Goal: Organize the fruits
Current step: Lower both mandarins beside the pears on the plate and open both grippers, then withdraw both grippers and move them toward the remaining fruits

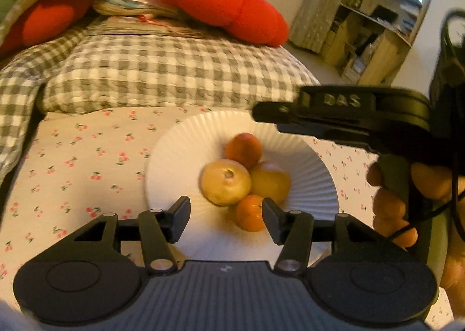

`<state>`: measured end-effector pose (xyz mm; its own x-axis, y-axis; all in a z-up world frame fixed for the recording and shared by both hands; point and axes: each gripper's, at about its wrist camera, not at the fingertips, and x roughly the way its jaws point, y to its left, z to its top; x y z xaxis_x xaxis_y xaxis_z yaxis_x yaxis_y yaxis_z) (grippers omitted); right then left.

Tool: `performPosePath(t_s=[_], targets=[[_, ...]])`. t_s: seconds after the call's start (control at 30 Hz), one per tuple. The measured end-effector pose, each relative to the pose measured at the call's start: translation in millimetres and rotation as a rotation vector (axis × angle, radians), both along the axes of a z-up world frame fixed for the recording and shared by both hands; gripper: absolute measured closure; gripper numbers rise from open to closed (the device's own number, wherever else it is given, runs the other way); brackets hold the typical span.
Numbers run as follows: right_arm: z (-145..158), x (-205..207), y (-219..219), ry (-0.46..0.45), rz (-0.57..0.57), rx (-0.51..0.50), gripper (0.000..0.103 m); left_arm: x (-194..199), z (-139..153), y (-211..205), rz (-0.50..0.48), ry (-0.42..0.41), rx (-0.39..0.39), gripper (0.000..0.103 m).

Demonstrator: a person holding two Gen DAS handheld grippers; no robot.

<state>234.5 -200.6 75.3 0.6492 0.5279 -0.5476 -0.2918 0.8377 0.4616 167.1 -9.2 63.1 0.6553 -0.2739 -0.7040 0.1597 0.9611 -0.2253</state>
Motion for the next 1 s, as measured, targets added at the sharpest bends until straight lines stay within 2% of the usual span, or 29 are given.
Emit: performPosePath(t_s=[0.1, 0.23, 0.5, 0.6, 0.73, 0.83, 1.0], targets=[[6.0, -2.9, 3.1, 0.009, -0.026, -0.007, 0.058, -4.4, 6.9, 13.3, 0.043, 0.004, -0.017, 0.055], [13.1, -14.0, 4.1, 0.01, -0.028, 0.0, 0.056, -14.1, 15.2, 26.4, 0.09, 0.001, -0.033, 0.055], [33.9, -46.9, 27.0, -0.04, 0.035, -0.093, 0.054, -39.7, 36.8, 49.8, 0.135, -0.024, -0.049, 0.055], [40.9, -65.5, 33.3, -0.059, 0.057, -0.128, 0.05, -55.2, 44.2, 61.1, 0.149, -0.036, -0.038, 0.055], [44.6, -88.4, 38.6, -0.058, 0.079, -0.172, 0.048, -74.7, 47.3, 71.7, 0.157, -0.04, -0.023, 0.054], [50.7, -100.4, 41.6, -0.054, 0.095, -0.163, 0.047, -86.7, 48.9, 76.7, 0.161, -0.034, -0.011, 0.054], [58.3, -126.6, 52.8, -0.049, 0.118, -0.187, 0.034, -108.4, 54.0, 87.1, 0.184, -0.044, 0.021, 0.051]])
